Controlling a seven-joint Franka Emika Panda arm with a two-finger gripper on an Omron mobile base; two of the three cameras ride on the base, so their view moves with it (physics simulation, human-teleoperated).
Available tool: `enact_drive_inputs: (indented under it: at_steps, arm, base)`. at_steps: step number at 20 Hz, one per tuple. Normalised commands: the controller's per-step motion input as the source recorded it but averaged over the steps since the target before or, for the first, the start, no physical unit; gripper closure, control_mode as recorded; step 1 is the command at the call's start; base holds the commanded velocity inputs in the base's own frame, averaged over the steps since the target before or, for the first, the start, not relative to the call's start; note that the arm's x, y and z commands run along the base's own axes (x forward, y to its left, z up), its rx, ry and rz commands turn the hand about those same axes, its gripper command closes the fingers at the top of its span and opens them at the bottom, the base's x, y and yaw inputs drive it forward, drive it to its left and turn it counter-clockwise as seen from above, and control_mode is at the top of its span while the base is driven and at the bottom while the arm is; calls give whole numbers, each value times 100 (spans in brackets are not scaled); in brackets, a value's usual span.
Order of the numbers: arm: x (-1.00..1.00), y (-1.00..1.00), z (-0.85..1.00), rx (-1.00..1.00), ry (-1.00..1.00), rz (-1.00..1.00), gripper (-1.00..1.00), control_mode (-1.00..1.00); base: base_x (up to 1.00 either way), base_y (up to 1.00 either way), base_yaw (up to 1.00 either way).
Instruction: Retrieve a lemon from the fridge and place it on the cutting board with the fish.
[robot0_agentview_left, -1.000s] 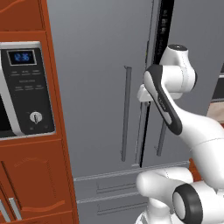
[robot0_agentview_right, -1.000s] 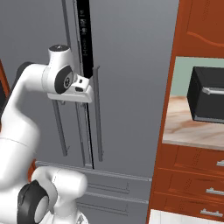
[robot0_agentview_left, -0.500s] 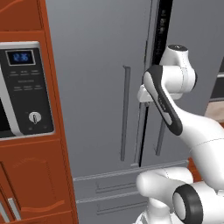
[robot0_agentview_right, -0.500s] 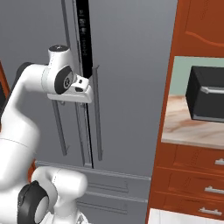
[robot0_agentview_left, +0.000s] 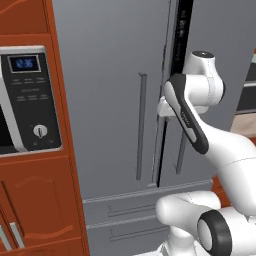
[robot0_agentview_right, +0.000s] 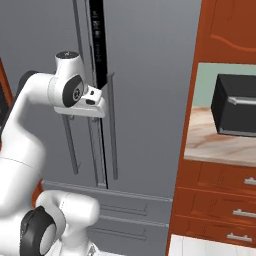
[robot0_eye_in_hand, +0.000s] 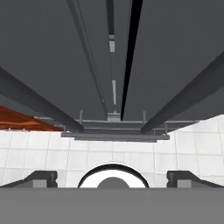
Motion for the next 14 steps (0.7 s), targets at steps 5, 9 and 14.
enact_drive_inputs:
  at_steps: [5, 9, 14]
  arm:
    - [0, 0, 0, 0, 0, 0, -100, 100]
    - [0, 0, 0, 0, 0, 0, -100, 100]
    - [-1, 0, 0, 0, 0, -1, -100, -100]
  base:
    - [-29, 0, 0]
    - [-26, 0, 0]
    - [-2, 0, 0]
